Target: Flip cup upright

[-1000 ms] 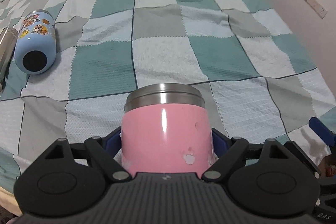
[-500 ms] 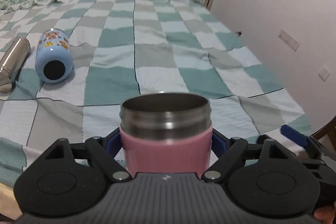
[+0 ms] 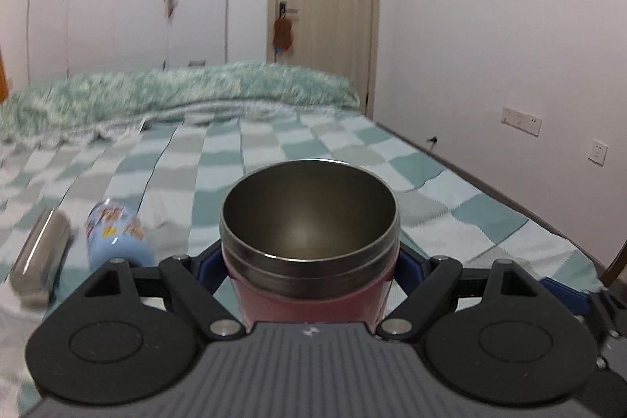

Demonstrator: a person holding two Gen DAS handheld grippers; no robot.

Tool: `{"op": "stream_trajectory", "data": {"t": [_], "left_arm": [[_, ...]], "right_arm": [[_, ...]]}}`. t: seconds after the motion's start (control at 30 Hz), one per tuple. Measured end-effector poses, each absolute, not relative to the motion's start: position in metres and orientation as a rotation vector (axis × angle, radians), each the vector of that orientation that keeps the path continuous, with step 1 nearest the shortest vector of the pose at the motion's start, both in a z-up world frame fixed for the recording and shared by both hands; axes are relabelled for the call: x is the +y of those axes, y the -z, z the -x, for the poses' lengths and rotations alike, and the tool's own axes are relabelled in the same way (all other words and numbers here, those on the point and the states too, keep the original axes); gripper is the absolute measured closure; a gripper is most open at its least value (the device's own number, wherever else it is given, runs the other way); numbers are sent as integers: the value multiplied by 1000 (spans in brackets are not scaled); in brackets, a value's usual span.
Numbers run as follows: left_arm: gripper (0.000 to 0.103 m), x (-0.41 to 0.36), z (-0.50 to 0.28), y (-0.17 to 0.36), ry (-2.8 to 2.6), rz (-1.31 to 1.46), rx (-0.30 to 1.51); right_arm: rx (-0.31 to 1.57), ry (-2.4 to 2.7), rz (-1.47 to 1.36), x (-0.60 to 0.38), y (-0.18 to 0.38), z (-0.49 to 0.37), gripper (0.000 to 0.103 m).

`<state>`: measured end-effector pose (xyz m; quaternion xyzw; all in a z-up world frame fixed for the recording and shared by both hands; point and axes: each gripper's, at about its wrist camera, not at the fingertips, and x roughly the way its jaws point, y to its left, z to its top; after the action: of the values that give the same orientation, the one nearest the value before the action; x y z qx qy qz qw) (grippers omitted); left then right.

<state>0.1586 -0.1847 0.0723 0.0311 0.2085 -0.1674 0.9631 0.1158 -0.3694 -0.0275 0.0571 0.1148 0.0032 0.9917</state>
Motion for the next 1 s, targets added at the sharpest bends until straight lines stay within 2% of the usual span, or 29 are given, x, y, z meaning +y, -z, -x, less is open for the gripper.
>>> {"op": "stream_trajectory", "data": {"t": [0.2,0.33,0.43,0.5,0.57,0.6,0.83,1.0], "left_arm": [[18,-206,-186,-44,388,-61,416],[18,-213,-203,-5,391,-88,472],[18,-206,-199,4,408,-81,427],[17,-206,-199,0,409,-75,444],[13,-205,-197,-4,417,-87,446],[0,-202,-193,-8,419,-89,430],[0,-149,-137,-64,448,-7,293],[0,-93,-88,-79,271,-33,196]], "right_arm": [[199,74,-66,-371,34,-114,0],[213,95,-97,-379,36,-117,0],[213,100,-107,-383,37,-117,0],[219,101,-104,-383,38,-118,0],[221,101,-102,-382,38,-119,0],[217,99,-103,-382,38,-119,0],[173,55,-61,-370,31,-105,0],[141,-24,-53,-350,24,-87,0]]}}
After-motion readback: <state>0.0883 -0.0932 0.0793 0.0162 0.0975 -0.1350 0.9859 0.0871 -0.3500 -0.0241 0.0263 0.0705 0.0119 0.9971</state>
